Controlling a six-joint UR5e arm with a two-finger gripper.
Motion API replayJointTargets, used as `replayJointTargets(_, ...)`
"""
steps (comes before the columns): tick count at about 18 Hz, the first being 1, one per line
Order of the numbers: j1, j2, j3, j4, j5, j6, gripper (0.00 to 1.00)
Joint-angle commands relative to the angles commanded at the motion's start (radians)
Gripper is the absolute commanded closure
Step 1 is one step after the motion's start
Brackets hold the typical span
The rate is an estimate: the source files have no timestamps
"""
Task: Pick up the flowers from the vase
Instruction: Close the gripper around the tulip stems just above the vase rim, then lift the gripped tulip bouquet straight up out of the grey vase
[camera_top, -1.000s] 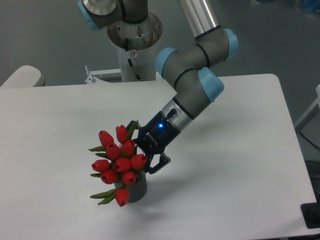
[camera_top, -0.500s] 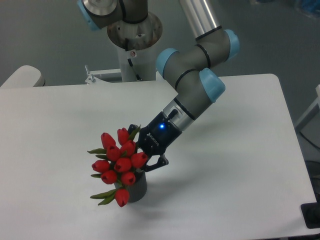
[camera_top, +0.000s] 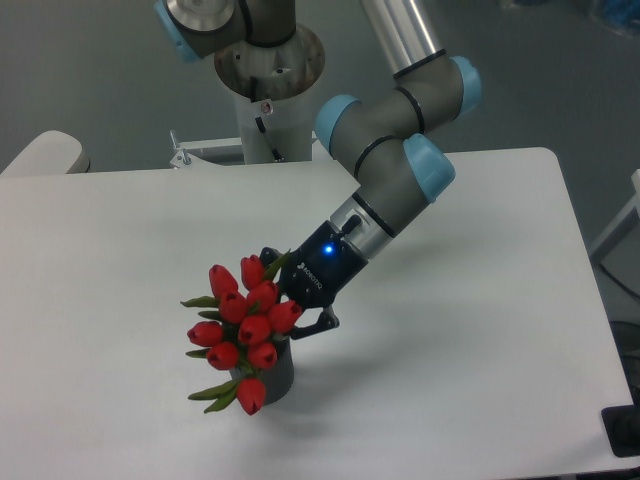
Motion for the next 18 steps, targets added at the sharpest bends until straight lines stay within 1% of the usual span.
replayJointTargets(3, 0.003, 0.026, 0.002, 0.000, -0.035, -0.046, 0.61)
replayJointTargets(8, 0.012, 0.058, 0.005, 0.000, -0.043, -0.106, 0.61)
replayJointTargets(10, 0.017, 0.074, 0.014, 0.000, -0.045, -0.135, 0.61)
replayJointTargets(13, 0.015, 0.078, 0.028, 0.000, -0.049, -0.178, 0.61)
replayJointTargets(15, 0.017, 0.095, 0.044, 0.000, -0.049, -0.193, 0.61)
replayJointTargets(18, 0.018, 0.098, 0.063, 0.000, -0.051, -0.210, 0.61)
